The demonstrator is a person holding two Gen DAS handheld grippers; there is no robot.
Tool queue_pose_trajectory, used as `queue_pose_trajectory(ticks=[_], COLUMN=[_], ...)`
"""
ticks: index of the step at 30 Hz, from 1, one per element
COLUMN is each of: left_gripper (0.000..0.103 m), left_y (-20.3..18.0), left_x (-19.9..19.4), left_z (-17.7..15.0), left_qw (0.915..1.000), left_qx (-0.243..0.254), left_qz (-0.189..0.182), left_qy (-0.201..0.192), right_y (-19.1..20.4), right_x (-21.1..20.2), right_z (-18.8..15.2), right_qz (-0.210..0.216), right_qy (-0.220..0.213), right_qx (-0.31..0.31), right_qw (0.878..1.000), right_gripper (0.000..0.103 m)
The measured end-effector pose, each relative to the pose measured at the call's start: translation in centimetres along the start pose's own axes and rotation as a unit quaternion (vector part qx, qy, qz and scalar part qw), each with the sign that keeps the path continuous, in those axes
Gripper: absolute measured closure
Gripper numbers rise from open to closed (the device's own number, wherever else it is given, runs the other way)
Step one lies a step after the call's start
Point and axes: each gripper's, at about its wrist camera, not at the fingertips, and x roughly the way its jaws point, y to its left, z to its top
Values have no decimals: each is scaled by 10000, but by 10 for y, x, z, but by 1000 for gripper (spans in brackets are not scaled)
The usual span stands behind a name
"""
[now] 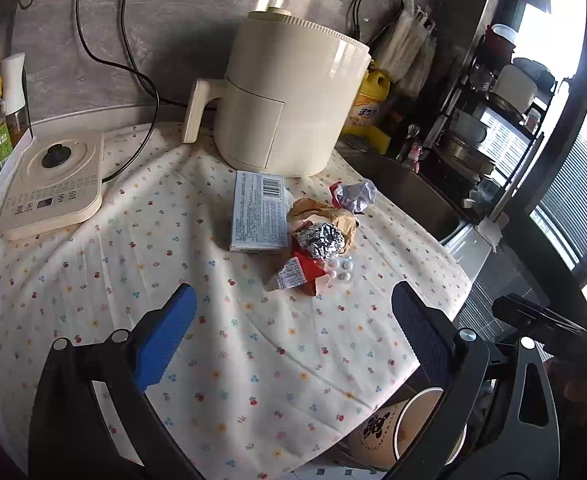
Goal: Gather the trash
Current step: 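Move both tools back to the remaining trash on the counter, then grasp the red-and-white box with the left gripper while the right gripper grasps the blister pack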
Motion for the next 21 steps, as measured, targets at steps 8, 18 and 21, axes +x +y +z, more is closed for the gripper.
queue_pose_trajectory(ticks=[8,18,21], left_gripper=[7,16,17], left_y=[19,5,-1], left_x=[32,106,127], left_z=[12,12,9], left_qw=[9995,9929,9904], left_qx=[91,317,379], left_qz=[-167,-680,-729], left_qy=[254,928,1109], right_y=[13,8,2], right_x=[27,34,34], right_z=[8,8,7], right_qz=[-85,-546,-733], right_qy=[215,276,317], right_qx=[97,206,345], right_qw=[9997,9979,9962], right_gripper=[22,22,22])
